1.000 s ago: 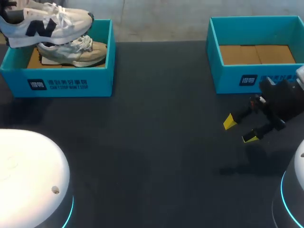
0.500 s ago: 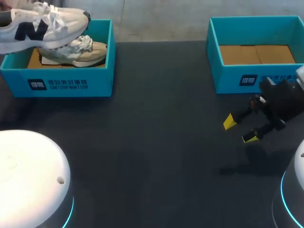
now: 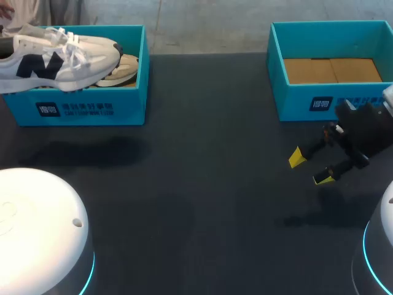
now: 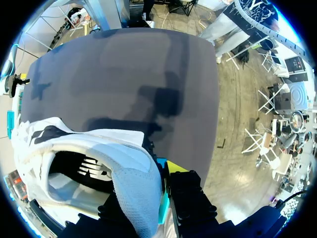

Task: Take the shoe out of the shoebox, open the shoe tongue, remove and reinsert the insole, then place the shoe into the shoebox

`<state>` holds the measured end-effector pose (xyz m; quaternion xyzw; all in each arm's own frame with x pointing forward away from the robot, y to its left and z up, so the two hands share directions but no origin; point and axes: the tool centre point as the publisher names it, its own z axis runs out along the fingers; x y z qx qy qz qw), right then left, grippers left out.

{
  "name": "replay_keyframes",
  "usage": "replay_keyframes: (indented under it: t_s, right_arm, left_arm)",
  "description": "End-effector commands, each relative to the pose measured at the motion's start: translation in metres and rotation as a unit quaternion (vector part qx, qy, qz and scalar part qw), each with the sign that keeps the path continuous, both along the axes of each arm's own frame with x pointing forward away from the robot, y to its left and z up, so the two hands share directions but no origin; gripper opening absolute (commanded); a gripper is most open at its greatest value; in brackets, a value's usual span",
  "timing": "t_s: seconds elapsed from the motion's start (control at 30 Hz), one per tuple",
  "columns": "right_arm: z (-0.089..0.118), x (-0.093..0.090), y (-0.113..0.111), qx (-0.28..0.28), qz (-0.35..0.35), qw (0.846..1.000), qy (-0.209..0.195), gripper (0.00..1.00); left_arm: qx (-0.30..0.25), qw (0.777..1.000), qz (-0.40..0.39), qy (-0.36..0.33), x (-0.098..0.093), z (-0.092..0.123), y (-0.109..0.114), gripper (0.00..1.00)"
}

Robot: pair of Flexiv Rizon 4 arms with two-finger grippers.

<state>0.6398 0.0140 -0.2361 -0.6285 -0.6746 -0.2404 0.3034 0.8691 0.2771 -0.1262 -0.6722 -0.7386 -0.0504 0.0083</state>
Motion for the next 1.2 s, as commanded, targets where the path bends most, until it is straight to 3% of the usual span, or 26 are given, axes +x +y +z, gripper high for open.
replay_keyframes:
  t_s: [0.03,0.3,0.43,0.63,0.8,1.2]
  right_arm:
    - [0.000,-0.001,0.001,-0.002,-0.001,1.000,-0.001,1.00]
    - [0.000,-0.001,0.001,-0.002,-0.001,1.000,-0.001,1.00]
    - [0.000,-0.001,0.001,-0.002,-0.001,1.000,-0.001,1.00]
    - [0.000,-0.001,0.001,-0.002,-0.001,1.000,-0.001,1.00]
    - [0.000,-0.001,0.001,-0.002,-0.001,1.000,-0.001,1.00]
    - [0.000,-0.001,0.001,-0.002,-0.001,1.000,-0.001,1.00]
  left_arm:
    - [0.002,1.000,-0.003,-0.031,-0.006,0.000,0.001,0.00]
    - [0.002,1.000,-0.003,-0.031,-0.006,0.000,0.001,0.00]
    - [-0.014,1.000,-0.016,0.001,-0.031,-0.002,-0.017,0.00]
    - [0.008,0.999,-0.031,0.028,-0.069,-0.017,-0.041,0.00]
    - [0.029,0.999,-0.017,0.021,-0.088,-0.030,-0.059,0.00]
    - [0.016,0.999,-0.008,0.044,-0.135,-0.064,-0.107,0.00]
